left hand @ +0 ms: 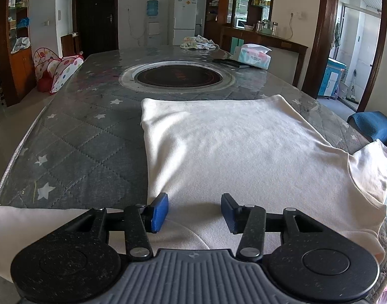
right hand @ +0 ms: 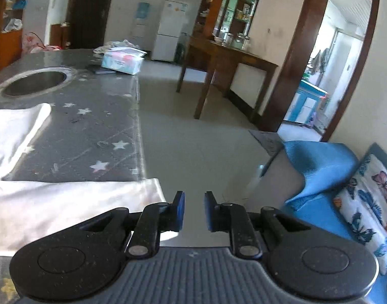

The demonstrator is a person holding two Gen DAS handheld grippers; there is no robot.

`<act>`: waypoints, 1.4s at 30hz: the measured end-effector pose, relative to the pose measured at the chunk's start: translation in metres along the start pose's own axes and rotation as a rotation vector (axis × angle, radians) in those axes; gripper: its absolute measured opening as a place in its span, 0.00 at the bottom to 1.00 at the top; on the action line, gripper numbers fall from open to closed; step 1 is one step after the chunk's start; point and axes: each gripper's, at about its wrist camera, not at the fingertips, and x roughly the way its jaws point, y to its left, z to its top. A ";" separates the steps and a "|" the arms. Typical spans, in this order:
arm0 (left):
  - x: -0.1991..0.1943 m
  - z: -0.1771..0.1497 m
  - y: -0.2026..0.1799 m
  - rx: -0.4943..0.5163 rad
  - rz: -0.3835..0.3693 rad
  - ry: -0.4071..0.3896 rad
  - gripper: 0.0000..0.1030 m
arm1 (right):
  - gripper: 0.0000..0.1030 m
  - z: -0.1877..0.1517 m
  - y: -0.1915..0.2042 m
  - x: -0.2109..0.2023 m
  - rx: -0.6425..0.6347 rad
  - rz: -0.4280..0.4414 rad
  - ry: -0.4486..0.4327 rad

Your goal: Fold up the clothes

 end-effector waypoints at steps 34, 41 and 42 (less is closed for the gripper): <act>0.041 0.070 0.014 -0.102 -0.039 -0.013 0.51 | 0.54 0.006 0.078 0.021 -0.093 0.386 0.054; 0.088 0.088 0.042 -0.228 -0.061 0.032 0.51 | 0.59 0.006 0.078 0.025 -0.081 0.387 0.062; 0.091 0.090 0.045 -0.240 -0.050 0.026 0.51 | 0.59 0.006 0.078 0.025 -0.079 0.386 0.062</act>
